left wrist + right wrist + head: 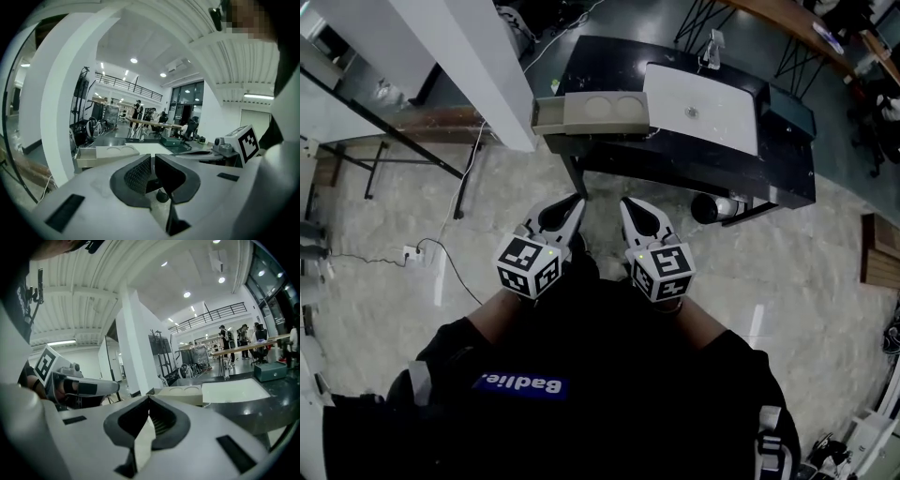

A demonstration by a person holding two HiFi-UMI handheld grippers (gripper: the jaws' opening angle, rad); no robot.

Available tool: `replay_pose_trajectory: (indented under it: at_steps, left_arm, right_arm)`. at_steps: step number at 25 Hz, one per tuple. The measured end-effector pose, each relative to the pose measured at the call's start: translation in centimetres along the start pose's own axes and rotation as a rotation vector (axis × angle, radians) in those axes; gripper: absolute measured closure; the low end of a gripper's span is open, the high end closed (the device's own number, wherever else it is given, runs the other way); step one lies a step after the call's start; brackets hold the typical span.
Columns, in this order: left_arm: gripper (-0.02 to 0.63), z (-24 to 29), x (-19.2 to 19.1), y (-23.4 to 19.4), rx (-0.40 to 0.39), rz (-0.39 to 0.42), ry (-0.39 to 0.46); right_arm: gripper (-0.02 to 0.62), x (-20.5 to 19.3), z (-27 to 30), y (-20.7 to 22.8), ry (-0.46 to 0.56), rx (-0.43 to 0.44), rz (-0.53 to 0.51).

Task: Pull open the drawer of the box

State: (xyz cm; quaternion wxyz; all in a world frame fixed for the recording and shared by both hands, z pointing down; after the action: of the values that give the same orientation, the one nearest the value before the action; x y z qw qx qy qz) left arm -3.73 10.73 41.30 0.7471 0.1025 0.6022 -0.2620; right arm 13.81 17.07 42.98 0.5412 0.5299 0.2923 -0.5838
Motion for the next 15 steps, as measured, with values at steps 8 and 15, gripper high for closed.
replay_pose_trajectory:
  at_steps: [8, 15]
  left_arm:
    - [0.578, -0.6, -0.8, 1.6, -0.11, 0.192, -0.04]
    - [0.594, -1.7, 0.7, -1.7, -0.216, 0.278, -0.006]
  right_arm:
    - [0.595, 0.6, -0.9, -3.4, 0.062, -0.024, -0.085]
    - [0.595, 1.8, 0.9, -6.9, 0.123, -0.054, -0.099]
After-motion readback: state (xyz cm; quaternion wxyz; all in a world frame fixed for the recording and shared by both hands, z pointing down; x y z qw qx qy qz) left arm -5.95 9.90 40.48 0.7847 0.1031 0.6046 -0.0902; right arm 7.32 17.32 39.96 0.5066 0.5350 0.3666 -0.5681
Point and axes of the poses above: the fingertips, and each gripper's own axes: z forward along the fingers, y to its right, x out of its top, the point moved 9 cm from there along -z, backward along the fingers, and after that the axes turned 3 degrees about z, right-handed, at the moved point
